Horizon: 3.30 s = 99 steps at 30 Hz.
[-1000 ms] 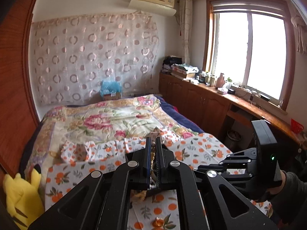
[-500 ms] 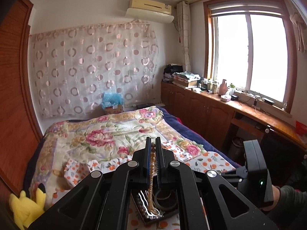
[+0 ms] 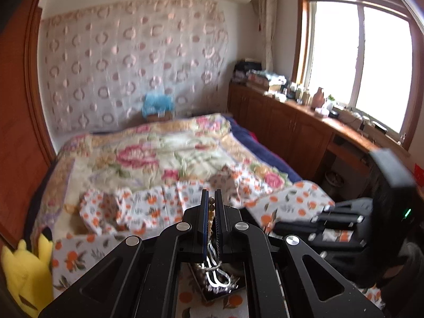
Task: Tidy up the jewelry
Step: 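Lift the pearl necklace and pendant and lower them into the black box, then open both grippers in the box and move back over the ring, then grasp the gold ring with left while right grasps the small flower brooch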
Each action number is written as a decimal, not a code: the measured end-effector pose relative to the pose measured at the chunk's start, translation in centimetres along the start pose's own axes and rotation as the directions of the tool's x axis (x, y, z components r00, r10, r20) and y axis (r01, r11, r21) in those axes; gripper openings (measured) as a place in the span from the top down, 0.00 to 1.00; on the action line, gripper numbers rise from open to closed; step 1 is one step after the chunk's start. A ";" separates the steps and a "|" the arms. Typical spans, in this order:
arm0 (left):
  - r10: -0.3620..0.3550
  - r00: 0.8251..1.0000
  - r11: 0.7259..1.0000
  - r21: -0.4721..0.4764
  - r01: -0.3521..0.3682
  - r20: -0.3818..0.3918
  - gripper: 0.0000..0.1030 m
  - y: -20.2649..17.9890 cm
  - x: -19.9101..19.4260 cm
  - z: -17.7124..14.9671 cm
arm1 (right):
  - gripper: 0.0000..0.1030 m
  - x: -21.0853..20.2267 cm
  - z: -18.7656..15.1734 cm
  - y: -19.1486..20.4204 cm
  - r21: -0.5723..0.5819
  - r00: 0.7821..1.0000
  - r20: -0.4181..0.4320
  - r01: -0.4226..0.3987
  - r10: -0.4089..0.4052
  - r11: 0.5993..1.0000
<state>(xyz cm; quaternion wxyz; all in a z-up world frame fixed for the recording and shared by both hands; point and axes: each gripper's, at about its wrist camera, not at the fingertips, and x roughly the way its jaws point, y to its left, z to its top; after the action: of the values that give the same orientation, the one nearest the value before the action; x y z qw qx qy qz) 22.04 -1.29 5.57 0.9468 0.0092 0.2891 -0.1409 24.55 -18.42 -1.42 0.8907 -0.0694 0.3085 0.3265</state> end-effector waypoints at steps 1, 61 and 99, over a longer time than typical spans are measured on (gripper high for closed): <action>-0.001 1.000 1.000 -0.004 0.001 -0.017 0.96 0.2 0.5 -0.6 | 0.96 0.1 0.0 0.0 0.000 1.000 0.000 0.000 0.000 1.000; -0.018 0.956 1.000 0.001 0.019 -0.291 0.35 -1.3 -1.2 -17.5 | 0.76 -0.8 -9.7 5.6 -0.020 0.981 -0.189 -0.050 0.046 0.999; -0.020 0.952 0.999 0.031 0.031 -0.306 0.83 -2.7 0.3 -17.8 | 0.84 -0.6 -11.4 5.1 -0.085 0.976 -0.216 0.020 -0.038 0.996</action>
<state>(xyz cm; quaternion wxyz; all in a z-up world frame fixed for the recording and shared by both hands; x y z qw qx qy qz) 11.82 -2.24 -9.19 0.8886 0.0436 0.4295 -0.1550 15.22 -18.51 -9.76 0.8527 -0.1456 0.3894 0.3164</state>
